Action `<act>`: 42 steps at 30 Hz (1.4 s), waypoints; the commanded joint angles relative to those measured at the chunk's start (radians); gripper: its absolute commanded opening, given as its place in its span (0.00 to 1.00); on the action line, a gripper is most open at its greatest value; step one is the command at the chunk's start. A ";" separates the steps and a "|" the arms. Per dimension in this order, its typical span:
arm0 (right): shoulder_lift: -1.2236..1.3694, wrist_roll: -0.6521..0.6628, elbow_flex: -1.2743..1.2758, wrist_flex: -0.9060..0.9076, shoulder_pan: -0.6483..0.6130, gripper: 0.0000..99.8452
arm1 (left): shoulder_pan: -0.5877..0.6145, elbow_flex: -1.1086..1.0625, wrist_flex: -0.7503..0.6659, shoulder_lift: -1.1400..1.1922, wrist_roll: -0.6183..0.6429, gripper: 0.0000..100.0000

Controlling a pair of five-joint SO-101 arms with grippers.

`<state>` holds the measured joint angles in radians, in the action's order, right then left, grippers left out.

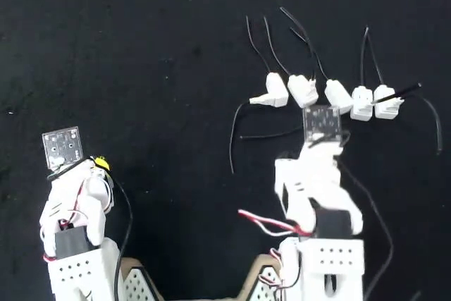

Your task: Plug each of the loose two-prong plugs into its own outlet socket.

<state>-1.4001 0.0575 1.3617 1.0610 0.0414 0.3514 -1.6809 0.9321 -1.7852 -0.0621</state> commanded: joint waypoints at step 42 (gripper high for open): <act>-0.487 0.003 0.323 0.244 0.017 0.01 | -0.136 -0.019 0.005 -0.038 0.011 0.12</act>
<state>-1.7990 0.0591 1.6901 1.2973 0.0460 0.2670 -1.6809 0.9321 -1.8220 -0.0621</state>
